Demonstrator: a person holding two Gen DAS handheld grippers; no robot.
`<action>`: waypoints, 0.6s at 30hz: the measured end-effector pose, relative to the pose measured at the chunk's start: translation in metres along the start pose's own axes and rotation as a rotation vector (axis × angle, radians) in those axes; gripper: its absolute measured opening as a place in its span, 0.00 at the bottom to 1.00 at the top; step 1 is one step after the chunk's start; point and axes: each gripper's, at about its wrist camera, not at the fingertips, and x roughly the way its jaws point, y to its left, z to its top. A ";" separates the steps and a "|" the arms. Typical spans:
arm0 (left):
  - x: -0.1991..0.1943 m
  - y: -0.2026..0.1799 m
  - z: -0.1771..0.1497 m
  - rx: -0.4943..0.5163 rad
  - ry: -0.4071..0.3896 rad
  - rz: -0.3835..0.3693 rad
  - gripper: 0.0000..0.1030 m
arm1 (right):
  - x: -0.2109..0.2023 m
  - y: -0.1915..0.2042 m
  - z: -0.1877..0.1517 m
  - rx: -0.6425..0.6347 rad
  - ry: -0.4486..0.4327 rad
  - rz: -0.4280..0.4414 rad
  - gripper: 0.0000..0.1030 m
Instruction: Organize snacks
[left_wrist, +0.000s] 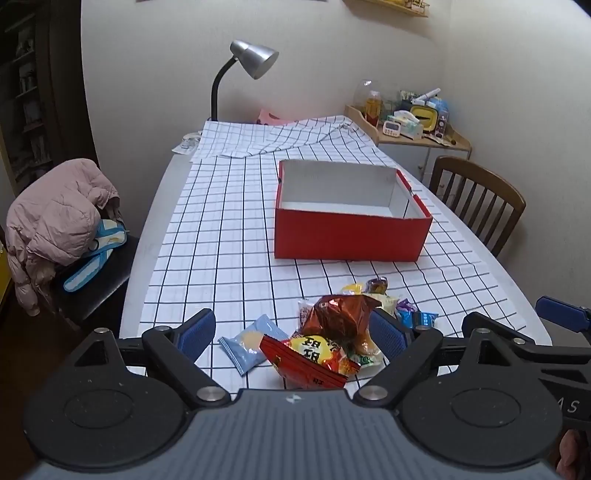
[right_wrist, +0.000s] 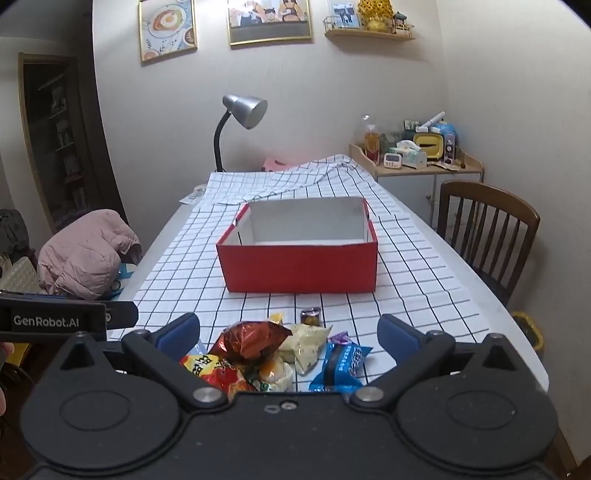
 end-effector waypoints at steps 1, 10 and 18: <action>0.002 -0.001 0.001 0.002 0.008 -0.002 0.88 | 0.001 0.002 -0.001 0.000 0.006 -0.001 1.00; 0.003 -0.002 -0.001 0.007 0.020 -0.019 0.88 | -0.004 0.001 -0.001 0.006 0.007 -0.024 1.00; 0.000 -0.003 -0.001 0.014 0.010 -0.038 0.88 | -0.012 0.001 0.001 0.010 -0.012 -0.046 1.00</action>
